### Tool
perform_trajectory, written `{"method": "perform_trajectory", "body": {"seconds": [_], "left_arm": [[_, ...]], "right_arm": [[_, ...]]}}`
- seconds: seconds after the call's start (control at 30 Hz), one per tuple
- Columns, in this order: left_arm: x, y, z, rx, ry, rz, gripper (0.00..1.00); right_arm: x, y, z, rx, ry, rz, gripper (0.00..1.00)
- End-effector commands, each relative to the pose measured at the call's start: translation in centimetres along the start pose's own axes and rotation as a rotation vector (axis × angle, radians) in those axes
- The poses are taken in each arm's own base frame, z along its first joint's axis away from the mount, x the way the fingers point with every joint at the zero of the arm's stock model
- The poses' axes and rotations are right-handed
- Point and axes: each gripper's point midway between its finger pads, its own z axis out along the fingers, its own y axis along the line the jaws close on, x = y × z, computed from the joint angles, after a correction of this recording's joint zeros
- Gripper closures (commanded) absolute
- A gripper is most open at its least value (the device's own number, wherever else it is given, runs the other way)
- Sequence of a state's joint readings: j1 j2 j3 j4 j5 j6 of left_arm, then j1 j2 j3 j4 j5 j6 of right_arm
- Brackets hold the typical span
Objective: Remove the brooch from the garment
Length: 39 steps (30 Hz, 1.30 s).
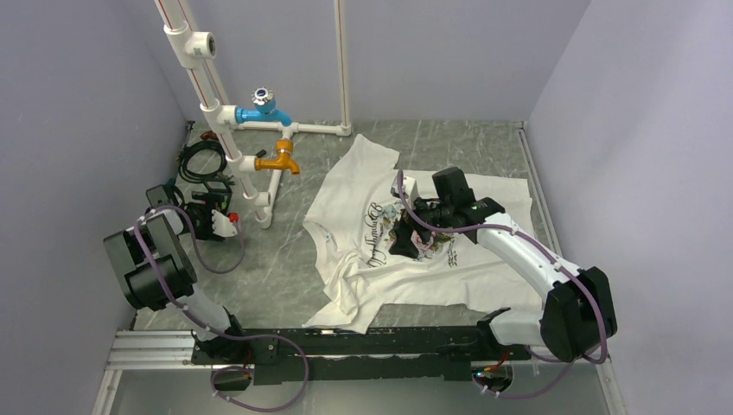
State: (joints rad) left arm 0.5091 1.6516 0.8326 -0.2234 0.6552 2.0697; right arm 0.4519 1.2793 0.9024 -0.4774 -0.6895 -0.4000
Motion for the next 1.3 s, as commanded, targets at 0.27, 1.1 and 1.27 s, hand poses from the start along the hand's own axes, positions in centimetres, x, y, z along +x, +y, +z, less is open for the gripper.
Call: {"method": "perform_trajectory", "body": {"seconds": [0.27,1.1,1.27], "left_arm": [[-4.9,-0.5,-4.5,0.053,-0.104,0.043,0.05],[-20.4,-8.0,-7.4,0.378,-0.091,-0.549,0.01],[-23.0,-4.9,-4.5,0.401,-0.073,-0.528,0.04]], "right_arm": [[-2.2,-0.2,-0.5,-0.007,-0.06,-0.032,0.0],[-1.2,-4.7,-1.9,0.039,-0.135,0.239,0.0],[-0.9,-6.4,-2.6,0.078,-0.142,0.309,0.0]]}}
